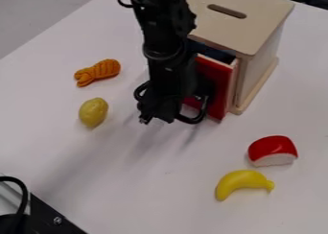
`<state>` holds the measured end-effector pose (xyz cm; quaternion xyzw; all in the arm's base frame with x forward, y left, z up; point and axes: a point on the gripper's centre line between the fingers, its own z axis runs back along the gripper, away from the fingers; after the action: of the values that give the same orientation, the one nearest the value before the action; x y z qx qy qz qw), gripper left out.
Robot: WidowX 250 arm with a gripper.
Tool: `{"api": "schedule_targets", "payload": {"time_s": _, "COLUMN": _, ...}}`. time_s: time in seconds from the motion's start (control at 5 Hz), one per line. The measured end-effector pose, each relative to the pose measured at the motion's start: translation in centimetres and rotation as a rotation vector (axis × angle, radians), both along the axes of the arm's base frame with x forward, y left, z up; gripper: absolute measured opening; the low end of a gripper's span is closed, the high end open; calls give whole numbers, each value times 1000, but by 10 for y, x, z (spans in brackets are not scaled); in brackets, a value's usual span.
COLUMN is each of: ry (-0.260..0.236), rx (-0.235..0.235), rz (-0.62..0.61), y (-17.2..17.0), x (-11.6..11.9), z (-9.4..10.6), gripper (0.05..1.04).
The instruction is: Open the drawer
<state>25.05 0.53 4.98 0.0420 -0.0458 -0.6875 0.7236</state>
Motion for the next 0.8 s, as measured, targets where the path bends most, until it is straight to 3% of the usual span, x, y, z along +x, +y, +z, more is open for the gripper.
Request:
{"api": "schedule_targets", "payload": {"time_s": 0.4, "ry": 49, "rx": 37, "rz": -32, "y": 7, "x": -27, "z": -13, "gripper": 104}}
{"api": "schedule_targets", "payload": {"time_s": 0.8, "ry": 73, "rx": 42, "rz": -50, "y": 10, "x": -34, "z": -17, "gripper": 104}}
